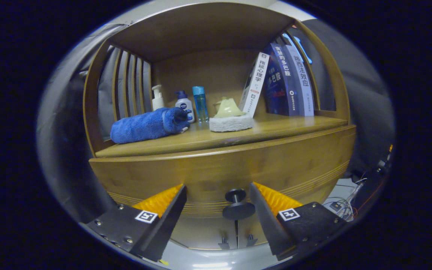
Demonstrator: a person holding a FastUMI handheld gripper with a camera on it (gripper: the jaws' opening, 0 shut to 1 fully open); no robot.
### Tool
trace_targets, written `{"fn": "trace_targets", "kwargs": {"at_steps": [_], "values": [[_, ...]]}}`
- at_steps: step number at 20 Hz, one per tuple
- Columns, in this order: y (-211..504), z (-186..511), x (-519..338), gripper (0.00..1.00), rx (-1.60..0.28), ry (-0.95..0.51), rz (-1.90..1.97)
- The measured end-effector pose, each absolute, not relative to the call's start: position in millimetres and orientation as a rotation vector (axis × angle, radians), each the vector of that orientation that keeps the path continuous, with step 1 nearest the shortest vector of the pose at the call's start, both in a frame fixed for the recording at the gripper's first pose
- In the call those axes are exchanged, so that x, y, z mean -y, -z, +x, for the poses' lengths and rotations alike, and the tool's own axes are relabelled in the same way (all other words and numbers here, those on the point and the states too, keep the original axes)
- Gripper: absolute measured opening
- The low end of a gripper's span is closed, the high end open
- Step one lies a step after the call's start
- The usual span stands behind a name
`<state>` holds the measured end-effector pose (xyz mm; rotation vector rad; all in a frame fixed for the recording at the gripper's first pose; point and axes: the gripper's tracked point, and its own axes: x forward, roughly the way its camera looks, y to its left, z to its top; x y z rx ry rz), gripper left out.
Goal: Pull open the drawer, take out the items inside it, and place them on the countertop above the cabinet.
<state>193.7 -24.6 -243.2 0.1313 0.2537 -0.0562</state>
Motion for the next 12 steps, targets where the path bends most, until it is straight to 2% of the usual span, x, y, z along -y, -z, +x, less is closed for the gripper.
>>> {"fn": "trace_targets", "kwargs": {"at_steps": [12], "values": [[240.1, 195.4, 34.0, 1.00, -0.265, 0.076, 0.089]]}}
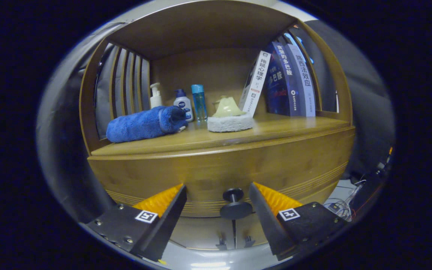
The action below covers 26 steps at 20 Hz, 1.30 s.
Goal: Pull open the drawer, take out the items inside it, and place them on the countertop above the cabinet.
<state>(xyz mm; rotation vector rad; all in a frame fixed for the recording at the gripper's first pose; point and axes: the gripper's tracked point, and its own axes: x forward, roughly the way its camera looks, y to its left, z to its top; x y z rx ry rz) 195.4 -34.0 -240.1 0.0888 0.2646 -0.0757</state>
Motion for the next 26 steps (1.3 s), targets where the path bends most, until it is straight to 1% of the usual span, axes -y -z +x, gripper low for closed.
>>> {"fn": "trace_targets", "kwargs": {"at_steps": [6, 11, 16, 20, 23, 26], "values": [[203, 167, 47, 1.00, -0.220, 0.091, 0.066], [165, 126, 52, 1.00, -0.193, 0.091, 0.052], [92, 91, 43, 1.00, -0.124, 0.068, -0.020], [37, 71, 45, 1.00, -0.105, 0.082, -0.032], [5, 53, 43, 1.00, -0.073, 0.057, 0.046], [-5, 38, 50, 1.00, -0.057, 0.039, 0.063]]}}
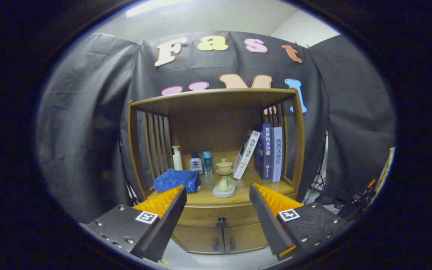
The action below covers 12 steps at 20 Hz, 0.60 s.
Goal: Pull open the drawer, take out the items inside it, and place them on the countertop above the cabinet.
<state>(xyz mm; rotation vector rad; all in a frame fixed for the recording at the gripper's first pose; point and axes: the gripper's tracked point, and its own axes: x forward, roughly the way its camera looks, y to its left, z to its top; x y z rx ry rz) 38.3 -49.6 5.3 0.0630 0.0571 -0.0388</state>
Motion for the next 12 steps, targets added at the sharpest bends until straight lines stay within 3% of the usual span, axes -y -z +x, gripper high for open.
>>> {"fn": "trace_targets", "kwargs": {"at_steps": [12], "values": [[14, 11, 83, 1.00, -0.061, -0.023, 0.074]]}}
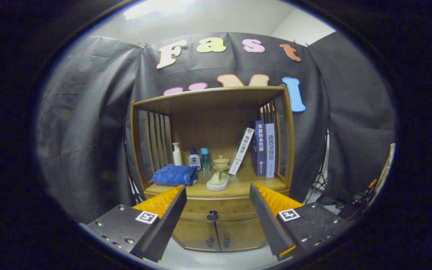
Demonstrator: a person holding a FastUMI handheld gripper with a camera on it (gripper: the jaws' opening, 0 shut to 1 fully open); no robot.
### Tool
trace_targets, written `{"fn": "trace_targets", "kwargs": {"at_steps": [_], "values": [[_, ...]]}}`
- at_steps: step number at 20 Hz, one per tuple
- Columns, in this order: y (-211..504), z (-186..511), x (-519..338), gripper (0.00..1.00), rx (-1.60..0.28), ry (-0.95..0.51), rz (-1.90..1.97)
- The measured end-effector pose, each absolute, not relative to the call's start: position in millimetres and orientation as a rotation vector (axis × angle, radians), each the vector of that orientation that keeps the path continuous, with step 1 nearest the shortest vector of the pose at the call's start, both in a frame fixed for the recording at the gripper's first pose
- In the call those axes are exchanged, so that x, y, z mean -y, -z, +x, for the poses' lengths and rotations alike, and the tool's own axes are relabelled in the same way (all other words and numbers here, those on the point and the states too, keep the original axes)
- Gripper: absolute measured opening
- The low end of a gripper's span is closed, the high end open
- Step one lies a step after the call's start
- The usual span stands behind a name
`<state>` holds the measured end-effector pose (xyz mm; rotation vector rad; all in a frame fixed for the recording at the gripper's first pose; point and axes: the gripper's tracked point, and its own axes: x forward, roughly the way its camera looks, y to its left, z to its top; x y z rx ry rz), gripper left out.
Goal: Pull open the drawer, take out the items inside it, and place them on the countertop above the cabinet.
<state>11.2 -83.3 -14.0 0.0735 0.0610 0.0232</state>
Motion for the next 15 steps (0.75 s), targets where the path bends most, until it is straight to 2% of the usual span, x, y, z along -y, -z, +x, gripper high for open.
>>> {"fn": "trace_targets", "kwargs": {"at_steps": [8, 10, 15], "values": [[33, 6, 69, 0.99, -0.121, -0.077, 0.049], [23, 4, 85, 0.99, -0.089, -0.035, 0.031], [12, 0, 81, 0.99, -0.070, -0.046, 0.001]]}}
